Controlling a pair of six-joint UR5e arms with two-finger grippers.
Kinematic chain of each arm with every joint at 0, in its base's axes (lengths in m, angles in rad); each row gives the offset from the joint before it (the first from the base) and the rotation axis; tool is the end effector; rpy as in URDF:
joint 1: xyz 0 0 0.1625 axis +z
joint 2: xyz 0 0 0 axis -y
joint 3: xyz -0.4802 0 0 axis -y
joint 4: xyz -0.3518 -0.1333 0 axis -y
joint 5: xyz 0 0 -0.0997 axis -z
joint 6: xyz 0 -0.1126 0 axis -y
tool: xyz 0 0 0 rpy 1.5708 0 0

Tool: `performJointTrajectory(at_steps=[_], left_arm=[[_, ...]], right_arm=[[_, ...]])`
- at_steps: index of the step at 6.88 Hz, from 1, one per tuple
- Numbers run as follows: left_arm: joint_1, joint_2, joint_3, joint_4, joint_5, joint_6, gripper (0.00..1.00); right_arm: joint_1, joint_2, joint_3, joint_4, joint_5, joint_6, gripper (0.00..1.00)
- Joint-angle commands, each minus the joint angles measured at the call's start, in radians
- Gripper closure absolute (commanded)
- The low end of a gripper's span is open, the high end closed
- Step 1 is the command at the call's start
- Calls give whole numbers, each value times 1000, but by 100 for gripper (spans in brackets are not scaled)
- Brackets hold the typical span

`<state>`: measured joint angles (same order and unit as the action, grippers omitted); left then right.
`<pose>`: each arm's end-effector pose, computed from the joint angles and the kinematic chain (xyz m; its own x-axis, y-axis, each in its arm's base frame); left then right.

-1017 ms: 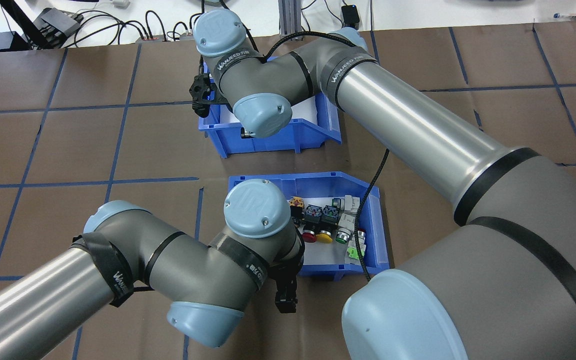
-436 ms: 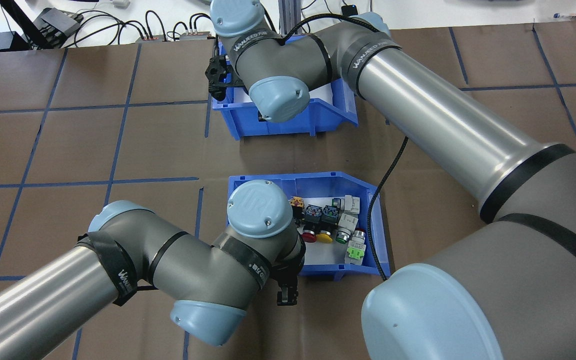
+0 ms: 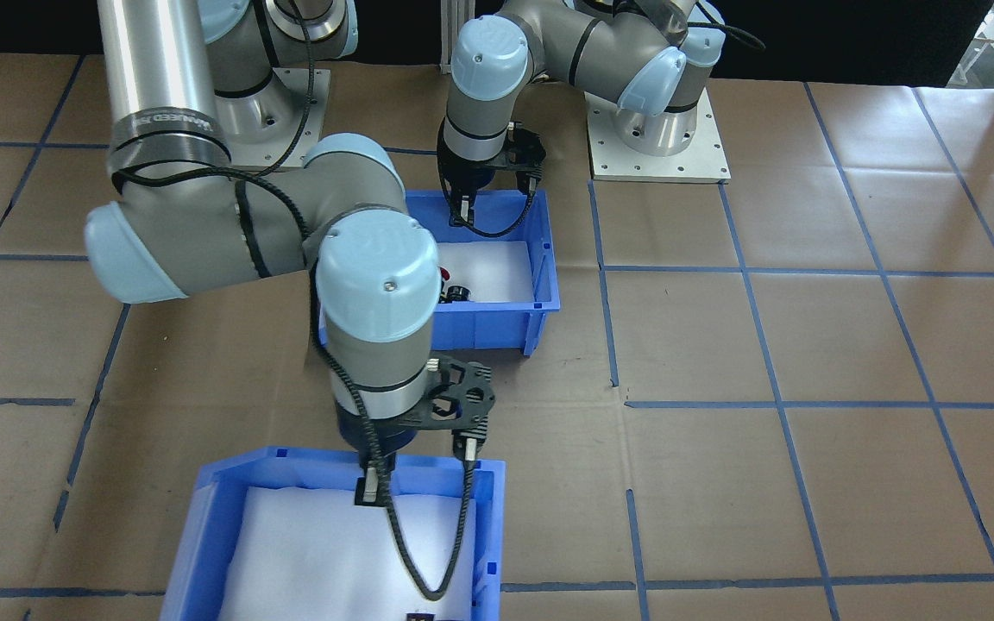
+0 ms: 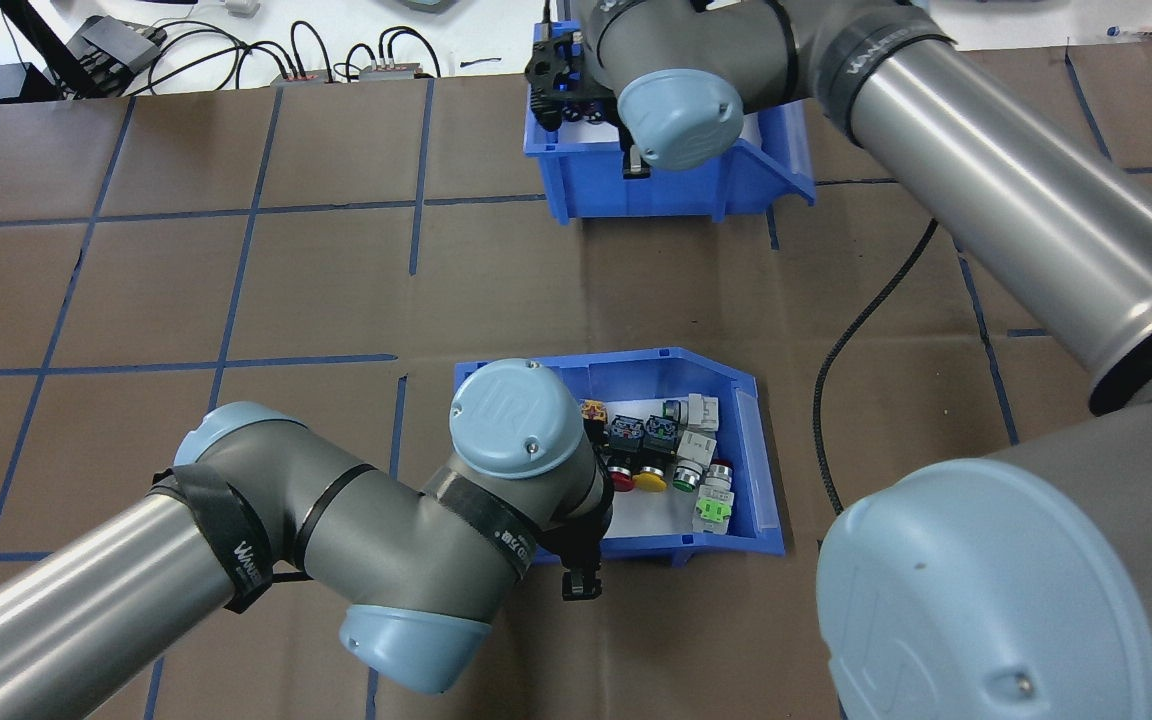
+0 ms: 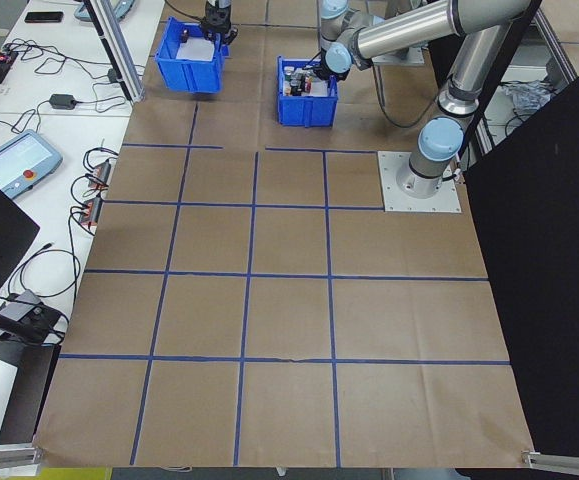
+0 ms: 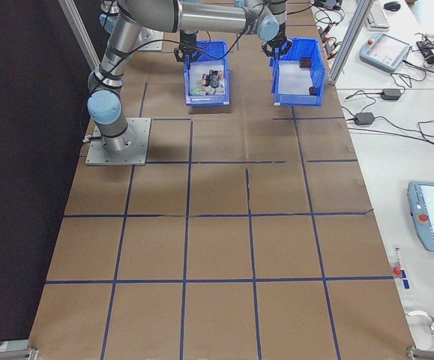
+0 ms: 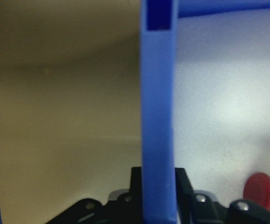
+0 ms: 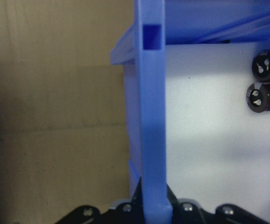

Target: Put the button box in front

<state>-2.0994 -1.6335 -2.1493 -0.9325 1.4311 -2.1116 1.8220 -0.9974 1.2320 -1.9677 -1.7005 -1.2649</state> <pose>-0.3361 -0.2801 0.3195 0.0080 -0.9972 -0.0742 -0.9929 -0.0167 0.1179 0.2938 -0.6670 0.3900 -0.0569 -0.9796 0.1925 -0.9947 0.0721 0.0730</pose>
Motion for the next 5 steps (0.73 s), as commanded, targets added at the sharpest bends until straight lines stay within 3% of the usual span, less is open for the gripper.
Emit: performJointTrajectory(at_steps=[1, 2, 5], left_arm=[[12, 50, 2, 5, 11, 11, 100], [50, 76, 5, -27, 72, 118, 100], [320, 179, 20, -155, 109, 423, 100]], right_arm=[[-125, -73, 68, 6, -1, -132, 99], [-192, -137, 145, 3, -2, -213, 99], [-376, -340, 346, -11, 16, -385, 99]])
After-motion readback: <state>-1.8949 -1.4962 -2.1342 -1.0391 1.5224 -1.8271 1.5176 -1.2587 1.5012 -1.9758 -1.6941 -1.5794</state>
